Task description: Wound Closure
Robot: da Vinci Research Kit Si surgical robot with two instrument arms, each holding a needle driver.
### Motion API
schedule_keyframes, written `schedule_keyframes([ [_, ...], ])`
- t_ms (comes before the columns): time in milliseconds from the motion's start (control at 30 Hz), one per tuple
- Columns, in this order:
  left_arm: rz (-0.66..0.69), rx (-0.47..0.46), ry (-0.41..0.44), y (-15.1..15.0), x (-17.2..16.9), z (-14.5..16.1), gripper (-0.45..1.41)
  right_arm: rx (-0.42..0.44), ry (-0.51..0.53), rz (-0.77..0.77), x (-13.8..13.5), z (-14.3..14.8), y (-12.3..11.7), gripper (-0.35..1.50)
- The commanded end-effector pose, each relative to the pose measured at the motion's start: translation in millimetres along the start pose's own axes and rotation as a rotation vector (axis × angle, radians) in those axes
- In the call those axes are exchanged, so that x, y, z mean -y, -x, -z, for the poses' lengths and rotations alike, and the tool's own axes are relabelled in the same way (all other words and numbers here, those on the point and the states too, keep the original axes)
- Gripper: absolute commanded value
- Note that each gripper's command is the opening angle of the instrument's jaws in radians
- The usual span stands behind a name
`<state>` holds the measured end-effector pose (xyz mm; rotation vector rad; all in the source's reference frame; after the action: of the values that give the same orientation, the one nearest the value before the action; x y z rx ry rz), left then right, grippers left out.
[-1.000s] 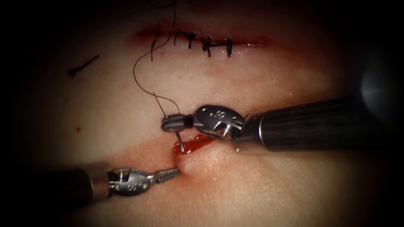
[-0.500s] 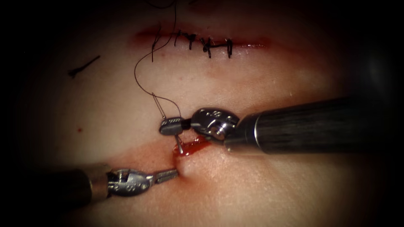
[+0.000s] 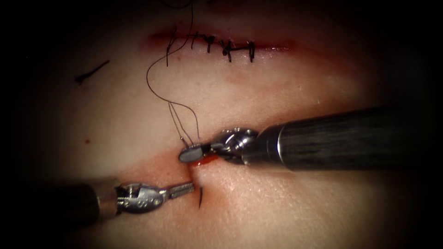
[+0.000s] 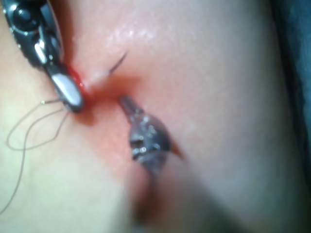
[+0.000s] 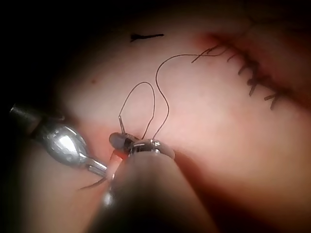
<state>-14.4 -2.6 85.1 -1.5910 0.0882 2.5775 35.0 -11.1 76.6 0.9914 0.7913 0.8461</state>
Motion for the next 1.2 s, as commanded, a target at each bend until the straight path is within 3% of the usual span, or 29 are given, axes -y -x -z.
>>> schedule_keyframes([
  [33, 0.002, -0.002, 0.002, 0.3, -0.6, -0.8, -0.45, 0.0, 0.0, -0.02, -0.2, -0.8, 0.2, -0.35],
  [200, 0.002, -0.002, 0.002, 0.3, -0.6, -0.8, -0.45, -0.02, -0.035, -0.251, 0.1, -0.5, 0.2, -0.35],
  [267, 0.002, -0.002, 0.002, 0.3, -0.6, -0.8, -0.45, -0.029, -0.051, -0.267, 0.3, -0.5, 0.4, -0.35],
  [300, 0.002, -0.002, 0.002, 0.3, -0.6, -0.8, -0.45, -0.056, -0.079, -0.267, 0.2, -0.4, 0.3, 0.21],
  [333, 0.002, -0.002, 0.002, 0.3, -0.6, -0.8, -0.45, -0.056, -0.079, -0.267, 0.2, -0.4, 0.3, 0.21],
  [433, 0.002, -0.001, 0.002, 0.2, -0.6, -0.8, -0.45, -0.096, -0.097, -0.221, -0.3, -0.4, 0.0, 0.88],
  [567, 0.003, -0.001, 0.002, 0.1, -0.6, -0.8, -0.45, -0.126, -0.058, -0.051, -1.4, -0.3, -0.6, 1.18],
  [800, 0.003, -0.001, 0.002, 0.1, -0.7, -0.8, -0.45, -0.178, 0.037, 0.187, -3.1, 0.8, -2.5, 1.3],
  [967, 0.003, -0.001, 0.001, 0.1, -0.6, -0.8, -0.45, -0.188, 0.102, 0.498, -3.6, 1.3, -3.4, 1.3],
  [1067, 0.003, -0.001, 0.001, 0.1, -0.6, -0.8, -0.45, -0.189, 0.116, 0.534, -3.5, 1.2, -3.3, 1.26],
  [1133, 0.003, -0.001, 0.001, 0.1, -0.6, -0.8, -0.45, -0.186, 0.108, 0.548, -3.3, 1.1, -3.2, 1.16],
  [1200, 0.003, -0.001, 0.001, 0.1, -0.6, -0.8, -0.45, -0.18, 0.085, 0.557, -3.2, 1.1, -3.2, 0.84],
])
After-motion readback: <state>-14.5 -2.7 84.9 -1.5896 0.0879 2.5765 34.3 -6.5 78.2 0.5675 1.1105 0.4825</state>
